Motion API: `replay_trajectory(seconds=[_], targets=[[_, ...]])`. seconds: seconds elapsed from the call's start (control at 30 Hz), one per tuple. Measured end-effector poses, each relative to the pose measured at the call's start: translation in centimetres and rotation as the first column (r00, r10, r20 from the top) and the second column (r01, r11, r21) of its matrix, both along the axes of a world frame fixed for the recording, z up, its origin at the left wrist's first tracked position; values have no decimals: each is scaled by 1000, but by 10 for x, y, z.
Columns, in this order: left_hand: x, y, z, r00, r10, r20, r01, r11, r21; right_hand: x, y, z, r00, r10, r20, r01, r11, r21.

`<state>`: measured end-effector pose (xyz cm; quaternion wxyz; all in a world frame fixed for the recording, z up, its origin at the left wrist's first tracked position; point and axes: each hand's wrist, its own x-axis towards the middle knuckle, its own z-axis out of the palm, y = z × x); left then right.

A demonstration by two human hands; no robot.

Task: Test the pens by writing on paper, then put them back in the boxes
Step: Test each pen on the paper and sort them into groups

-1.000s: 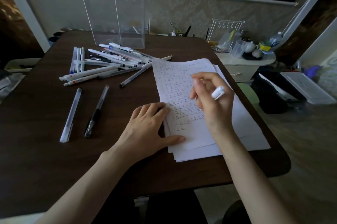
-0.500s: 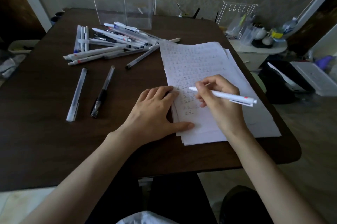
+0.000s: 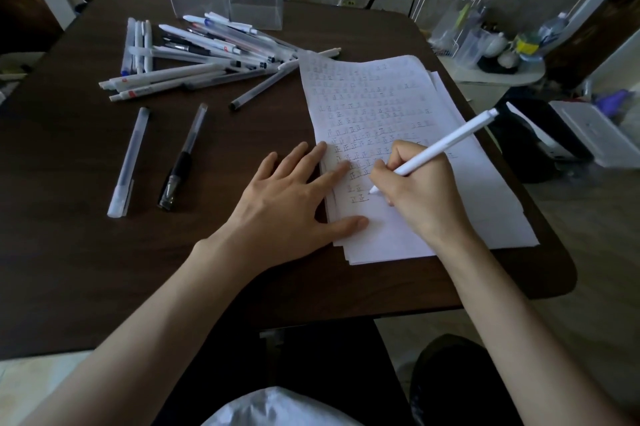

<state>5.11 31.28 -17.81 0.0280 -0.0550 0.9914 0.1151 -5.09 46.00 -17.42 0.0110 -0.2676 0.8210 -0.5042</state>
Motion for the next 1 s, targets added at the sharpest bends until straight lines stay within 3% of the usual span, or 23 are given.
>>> replay_trajectory(seconds=[0.13, 0.37, 0.6, 1.0], targets=[[1, -1, -4, 1000, -17, -23, 16, 998, -57, 0, -1, 2, 1000, -5, -30, 6, 999, 49], [3, 1, -4, 999, -18, -50, 15, 999, -50, 4, -1, 8, 1000, 6, 16, -6, 999, 51], [3, 1, -4, 999, -12, -53, 11, 999, -30, 0, -2, 4, 999, 11, -41, -8, 999, 52], [2, 1, -1, 1000, -12, -29, 12, 1000, -10, 4, -2, 4, 999, 22, 34, -23, 999, 41]])
